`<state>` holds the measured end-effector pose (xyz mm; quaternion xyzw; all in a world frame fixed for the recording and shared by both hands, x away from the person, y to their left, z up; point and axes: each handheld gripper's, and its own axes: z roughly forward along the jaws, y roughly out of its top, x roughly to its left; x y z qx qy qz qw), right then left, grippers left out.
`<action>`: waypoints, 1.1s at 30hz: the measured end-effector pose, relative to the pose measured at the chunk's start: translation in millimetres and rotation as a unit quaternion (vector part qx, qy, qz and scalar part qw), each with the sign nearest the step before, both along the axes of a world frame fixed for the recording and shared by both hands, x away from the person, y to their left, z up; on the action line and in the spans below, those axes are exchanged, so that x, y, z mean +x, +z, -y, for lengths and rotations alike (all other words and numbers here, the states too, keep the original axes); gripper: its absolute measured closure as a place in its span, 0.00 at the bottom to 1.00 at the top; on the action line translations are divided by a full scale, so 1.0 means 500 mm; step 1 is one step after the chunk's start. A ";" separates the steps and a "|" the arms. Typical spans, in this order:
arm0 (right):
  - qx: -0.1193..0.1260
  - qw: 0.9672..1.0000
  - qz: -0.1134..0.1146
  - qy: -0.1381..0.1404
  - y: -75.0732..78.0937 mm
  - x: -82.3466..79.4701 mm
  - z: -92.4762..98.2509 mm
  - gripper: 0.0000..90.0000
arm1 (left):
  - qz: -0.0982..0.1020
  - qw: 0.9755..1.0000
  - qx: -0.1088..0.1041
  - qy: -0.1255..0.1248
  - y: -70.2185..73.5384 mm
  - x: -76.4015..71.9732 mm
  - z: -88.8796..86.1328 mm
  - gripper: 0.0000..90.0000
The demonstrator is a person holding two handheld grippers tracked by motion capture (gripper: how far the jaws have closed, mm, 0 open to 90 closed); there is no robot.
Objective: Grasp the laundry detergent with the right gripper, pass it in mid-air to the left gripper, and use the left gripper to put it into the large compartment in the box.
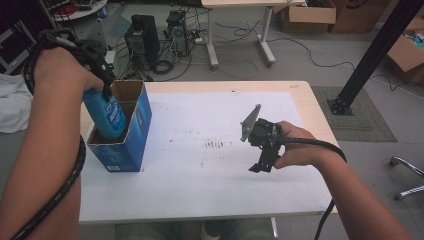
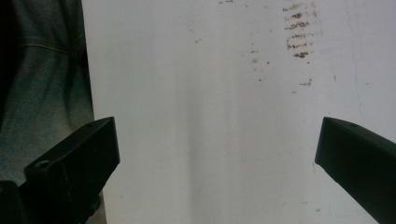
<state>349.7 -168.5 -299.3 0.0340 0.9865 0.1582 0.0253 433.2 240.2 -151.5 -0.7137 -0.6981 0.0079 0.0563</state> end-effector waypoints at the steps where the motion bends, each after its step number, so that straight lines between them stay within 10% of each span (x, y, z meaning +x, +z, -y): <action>1: -0.001 1.000 -0.001 0.000 -0.001 0.000 -0.001 0.00 | 0.001 1.000 0.000 0.003 -0.014 0.001 -0.001 0.42; 33: -0.015 1.000 -0.006 -0.006 -0.016 -0.001 -0.001 0.00 | -0.007 1.000 0.002 0.000 -0.235 0.032 -0.013 0.42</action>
